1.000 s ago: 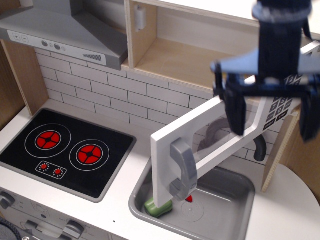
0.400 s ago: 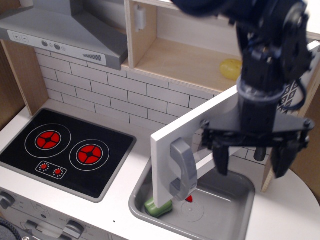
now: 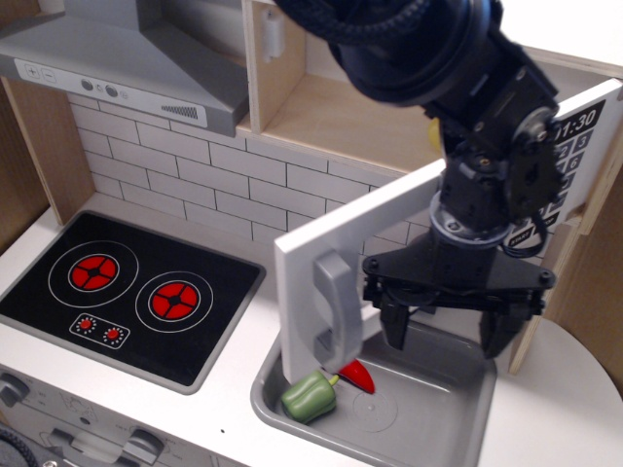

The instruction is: Close microwave

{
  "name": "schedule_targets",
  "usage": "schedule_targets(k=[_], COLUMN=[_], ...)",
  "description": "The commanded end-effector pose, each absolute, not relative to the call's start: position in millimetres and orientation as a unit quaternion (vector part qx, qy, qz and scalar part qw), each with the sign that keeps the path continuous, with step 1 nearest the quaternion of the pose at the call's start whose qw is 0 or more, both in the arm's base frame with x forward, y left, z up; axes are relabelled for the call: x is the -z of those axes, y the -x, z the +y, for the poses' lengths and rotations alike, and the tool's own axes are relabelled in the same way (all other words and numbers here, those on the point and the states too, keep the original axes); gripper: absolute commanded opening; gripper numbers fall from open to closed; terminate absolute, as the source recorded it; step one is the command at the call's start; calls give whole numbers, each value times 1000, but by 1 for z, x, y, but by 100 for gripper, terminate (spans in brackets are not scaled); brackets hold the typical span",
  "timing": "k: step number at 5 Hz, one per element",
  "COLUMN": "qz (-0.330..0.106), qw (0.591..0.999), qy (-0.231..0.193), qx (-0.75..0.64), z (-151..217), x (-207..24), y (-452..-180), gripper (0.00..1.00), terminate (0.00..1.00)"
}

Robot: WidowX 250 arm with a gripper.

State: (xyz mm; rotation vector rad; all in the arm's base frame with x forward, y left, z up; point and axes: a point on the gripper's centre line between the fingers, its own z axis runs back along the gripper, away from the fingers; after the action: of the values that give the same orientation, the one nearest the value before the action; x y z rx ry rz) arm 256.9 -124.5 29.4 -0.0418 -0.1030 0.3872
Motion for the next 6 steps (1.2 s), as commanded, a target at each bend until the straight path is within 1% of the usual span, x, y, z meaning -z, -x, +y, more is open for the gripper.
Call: schedule_targets(k=[1, 2, 3, 4, 5, 6], qz=[-90, -109, -135, -145, -147, -166], qw=[974, 973, 970, 966, 963, 959], qy=[1, 8, 12, 11, 2, -27], qx=[-208, -202, -200, -213, -224, -227], z=[-78, -59, -40, -18, -1, 9], x=[-34, -43, -61, -74, -77, -80], y=[-294, -314, -328, -335, -344, -355], gripper=[100, 100, 100, 100, 100, 100], terminate=[0, 0, 0, 0, 0, 0])
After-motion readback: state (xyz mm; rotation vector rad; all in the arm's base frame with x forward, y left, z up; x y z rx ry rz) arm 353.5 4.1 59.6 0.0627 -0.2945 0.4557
